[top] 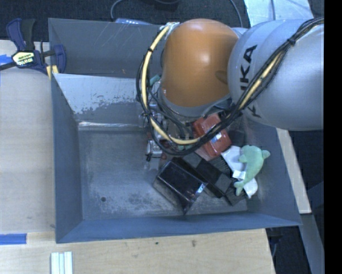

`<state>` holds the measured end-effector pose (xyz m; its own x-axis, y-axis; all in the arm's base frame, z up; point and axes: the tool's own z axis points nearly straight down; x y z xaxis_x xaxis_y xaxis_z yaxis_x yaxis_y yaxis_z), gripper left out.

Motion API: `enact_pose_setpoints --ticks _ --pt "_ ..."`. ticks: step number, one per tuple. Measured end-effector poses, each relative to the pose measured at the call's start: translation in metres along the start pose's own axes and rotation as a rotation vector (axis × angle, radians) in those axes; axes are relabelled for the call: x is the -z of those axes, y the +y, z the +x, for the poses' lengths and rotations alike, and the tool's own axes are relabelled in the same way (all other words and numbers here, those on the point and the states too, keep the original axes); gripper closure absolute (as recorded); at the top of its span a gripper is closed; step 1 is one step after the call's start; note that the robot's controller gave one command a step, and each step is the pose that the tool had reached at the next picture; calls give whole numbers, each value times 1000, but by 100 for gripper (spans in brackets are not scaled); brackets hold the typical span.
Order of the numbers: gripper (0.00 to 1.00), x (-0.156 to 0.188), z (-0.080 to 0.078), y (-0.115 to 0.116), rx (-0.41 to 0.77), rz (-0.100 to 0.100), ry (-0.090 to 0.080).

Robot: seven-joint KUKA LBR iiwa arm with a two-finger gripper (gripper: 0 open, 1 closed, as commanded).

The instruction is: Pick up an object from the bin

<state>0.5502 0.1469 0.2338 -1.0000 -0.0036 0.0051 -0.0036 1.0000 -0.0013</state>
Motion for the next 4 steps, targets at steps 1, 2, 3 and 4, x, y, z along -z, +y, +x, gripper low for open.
enact_pose_setpoints --ticks 1,2,3,4 --pt "0 5 -1 -1 -3 -2 -9" --pt "0 -58 -55 -59 92 -1 -12" --pt "0 -74 -59 -111 114 0 -8" --pt "0 -97 -77 -114 90 -2 -17"
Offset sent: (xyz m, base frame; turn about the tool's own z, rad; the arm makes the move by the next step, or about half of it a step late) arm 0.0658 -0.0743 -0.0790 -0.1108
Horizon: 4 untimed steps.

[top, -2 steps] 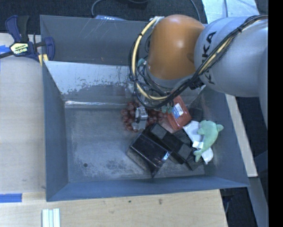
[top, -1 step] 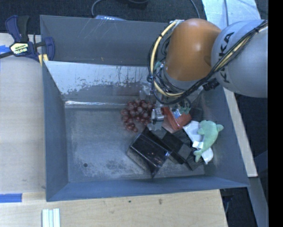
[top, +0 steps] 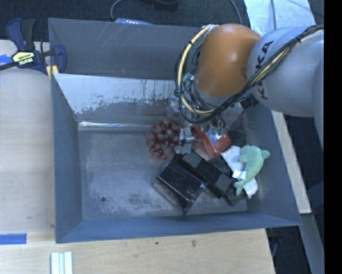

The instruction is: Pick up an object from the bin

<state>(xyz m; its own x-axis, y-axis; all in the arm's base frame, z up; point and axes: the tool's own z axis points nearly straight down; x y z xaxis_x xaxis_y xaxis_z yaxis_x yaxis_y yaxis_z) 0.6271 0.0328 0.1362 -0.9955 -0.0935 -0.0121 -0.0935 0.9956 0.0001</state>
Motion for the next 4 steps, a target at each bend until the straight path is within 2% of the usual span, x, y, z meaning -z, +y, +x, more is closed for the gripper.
enact_pose_setpoints --ticks 1,2,3,4 --pt "0 -61 -2 11 77 -3 -1" --pt "100 -62 -1 8 -53 -5 -12" --pt "100 -62 -1 8 -53 -5 -12" --pt "100 -45 0 8 -53 -5 -10"
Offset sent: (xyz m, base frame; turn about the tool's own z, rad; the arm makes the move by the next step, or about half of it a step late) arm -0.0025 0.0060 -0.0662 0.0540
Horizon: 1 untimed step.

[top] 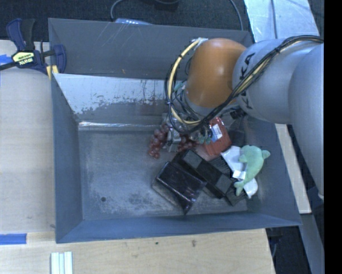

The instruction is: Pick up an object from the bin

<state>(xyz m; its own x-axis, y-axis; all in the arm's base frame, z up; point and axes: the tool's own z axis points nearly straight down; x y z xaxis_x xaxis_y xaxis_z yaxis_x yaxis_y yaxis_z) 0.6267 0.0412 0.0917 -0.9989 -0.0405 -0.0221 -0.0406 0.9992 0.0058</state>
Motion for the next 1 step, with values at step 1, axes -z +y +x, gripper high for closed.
enact_pose_setpoints --ticks 1 --pt "100 18 -1 0 0 1 -3"
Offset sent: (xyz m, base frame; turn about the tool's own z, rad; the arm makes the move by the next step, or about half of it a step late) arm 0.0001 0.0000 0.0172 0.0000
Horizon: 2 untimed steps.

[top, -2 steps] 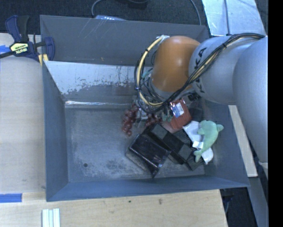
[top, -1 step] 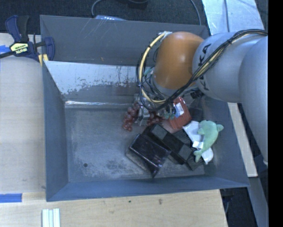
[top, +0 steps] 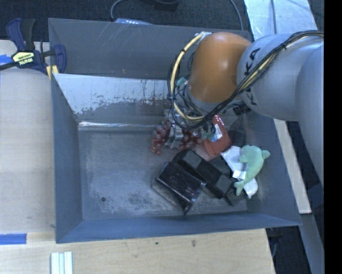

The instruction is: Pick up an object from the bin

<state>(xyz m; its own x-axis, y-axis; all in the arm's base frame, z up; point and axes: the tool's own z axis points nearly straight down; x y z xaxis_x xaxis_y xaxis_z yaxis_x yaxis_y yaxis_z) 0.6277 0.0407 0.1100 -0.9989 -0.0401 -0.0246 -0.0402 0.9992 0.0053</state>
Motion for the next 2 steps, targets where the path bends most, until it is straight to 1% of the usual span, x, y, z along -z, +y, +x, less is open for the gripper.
enact_pose_setpoints --ticks 2 --pt "100 27 0 0 0 1 1"
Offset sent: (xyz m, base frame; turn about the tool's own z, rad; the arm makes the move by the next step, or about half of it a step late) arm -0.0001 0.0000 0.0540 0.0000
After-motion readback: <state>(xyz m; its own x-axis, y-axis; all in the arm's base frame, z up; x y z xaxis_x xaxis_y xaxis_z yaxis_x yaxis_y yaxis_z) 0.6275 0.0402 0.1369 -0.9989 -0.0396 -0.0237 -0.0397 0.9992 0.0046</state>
